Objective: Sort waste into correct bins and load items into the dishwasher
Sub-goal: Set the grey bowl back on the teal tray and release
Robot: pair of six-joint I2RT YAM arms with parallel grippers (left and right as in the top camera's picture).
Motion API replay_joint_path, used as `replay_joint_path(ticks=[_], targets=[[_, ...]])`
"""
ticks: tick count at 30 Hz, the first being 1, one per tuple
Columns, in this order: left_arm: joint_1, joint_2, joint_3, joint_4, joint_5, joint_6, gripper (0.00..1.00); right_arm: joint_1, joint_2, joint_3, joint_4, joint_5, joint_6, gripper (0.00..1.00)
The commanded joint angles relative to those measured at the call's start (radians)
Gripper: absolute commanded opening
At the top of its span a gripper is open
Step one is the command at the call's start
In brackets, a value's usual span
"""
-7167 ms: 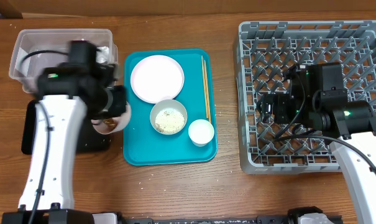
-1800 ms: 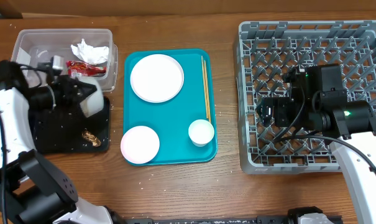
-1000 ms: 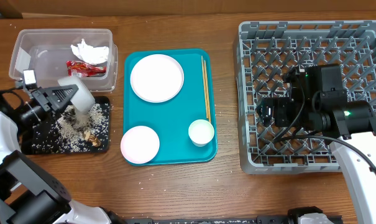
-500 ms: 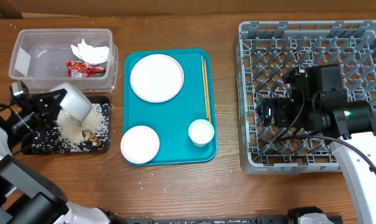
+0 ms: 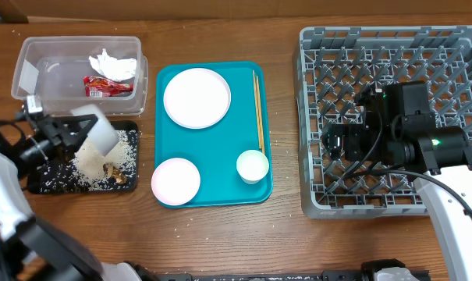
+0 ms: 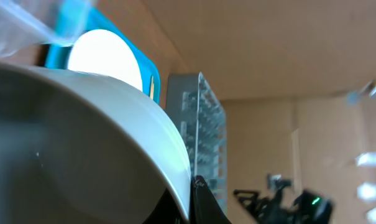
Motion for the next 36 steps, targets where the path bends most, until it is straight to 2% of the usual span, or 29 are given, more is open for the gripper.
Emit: replay_joint_path(ticks=[1,2,4,9,12,15,19,23,24,25,27,30,32,36], targets=[[-0.133,-0.191,0.026,0.077,-0.290,0.006,0.04,-0.004,-0.002,0.019,0.009,-0.009,0.001,1.00],[-0.171,-0.209,0.026,0.102,-0.333,-0.001,0.04,-0.004,-0.002,0.019,0.010,-0.009,0.001,1.00],[-0.319,-0.242,0.026,0.174,-0.512,-0.032,0.04,-0.004,-0.002,0.019,0.014,-0.010,0.001,1.00],[-0.821,-0.167,0.025,0.295,-1.068,0.001,0.04,-0.004,-0.002,0.019,0.014,-0.009,0.001,1.00],[-0.991,-0.084,0.025,0.325,-1.235,0.001,0.04,-0.004,-0.002,0.019,0.014,-0.009,0.000,1.00],[-1.085,0.023,0.025,0.329,-1.255,0.001,0.04,-0.004,-0.002,0.019,0.014,-0.009,0.000,1.00],[-1.133,0.163,0.025,0.314,-1.246,-0.012,0.04,-0.004,-0.002,0.019,0.014,-0.009,0.000,1.00],[-1.136,0.180,0.025,0.275,-1.182,-0.020,0.06,-0.004,-0.002,0.019,0.014,-0.009,0.000,1.00],[-1.136,0.180,0.025,0.254,-1.167,-0.020,0.17,-0.004,-0.002,0.019,0.014,-0.009,0.000,1.00],[-1.136,0.180,0.025,0.238,-1.162,-0.019,0.36,-0.004,-0.002,0.019,0.014,-0.009,0.000,1.00],[-1.136,0.179,0.029,0.226,-1.149,-0.019,0.52,-0.004,-0.002,0.019,0.014,-0.009,0.000,1.00],[-1.134,0.179,0.107,0.153,-1.090,-0.029,0.61,-0.004,-0.002,0.019,0.014,-0.009,0.000,1.00],[-1.137,0.179,0.204,0.086,-0.976,-0.021,0.65,-0.004,-0.002,0.019,0.014,-0.009,0.000,1.00],[-1.170,0.183,0.280,0.043,-0.915,0.015,0.69,-0.004,-0.002,0.019,0.013,-0.009,0.000,1.00]])
